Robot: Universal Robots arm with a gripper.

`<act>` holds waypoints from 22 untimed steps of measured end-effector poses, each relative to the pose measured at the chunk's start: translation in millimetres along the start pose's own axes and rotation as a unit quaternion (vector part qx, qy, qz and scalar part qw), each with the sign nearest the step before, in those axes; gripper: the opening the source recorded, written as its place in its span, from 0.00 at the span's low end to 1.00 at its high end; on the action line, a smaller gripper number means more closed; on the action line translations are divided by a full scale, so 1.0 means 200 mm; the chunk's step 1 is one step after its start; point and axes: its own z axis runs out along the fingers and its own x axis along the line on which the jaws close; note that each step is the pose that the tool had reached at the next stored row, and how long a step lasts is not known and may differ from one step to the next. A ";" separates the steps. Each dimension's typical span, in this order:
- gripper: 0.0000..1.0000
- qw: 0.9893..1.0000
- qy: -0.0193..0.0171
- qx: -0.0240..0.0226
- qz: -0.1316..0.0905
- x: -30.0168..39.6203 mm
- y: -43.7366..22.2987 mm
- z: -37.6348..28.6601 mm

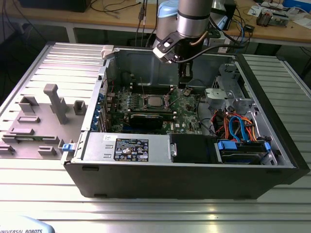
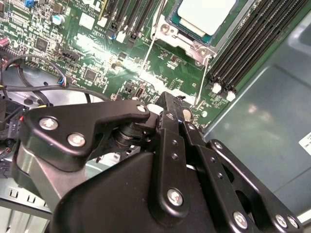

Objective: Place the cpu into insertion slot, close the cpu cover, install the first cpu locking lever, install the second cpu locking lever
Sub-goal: 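Close the cpu cover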

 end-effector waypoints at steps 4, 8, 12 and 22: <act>0.11 1.000 0.000 0.000 0.000 0.000 0.007 0.000; 0.11 1.000 0.000 0.000 0.000 0.000 0.019 0.002; 0.11 1.000 0.000 0.000 0.000 0.000 0.035 0.003; 0.11 1.000 0.000 0.004 -0.001 0.002 0.080 0.087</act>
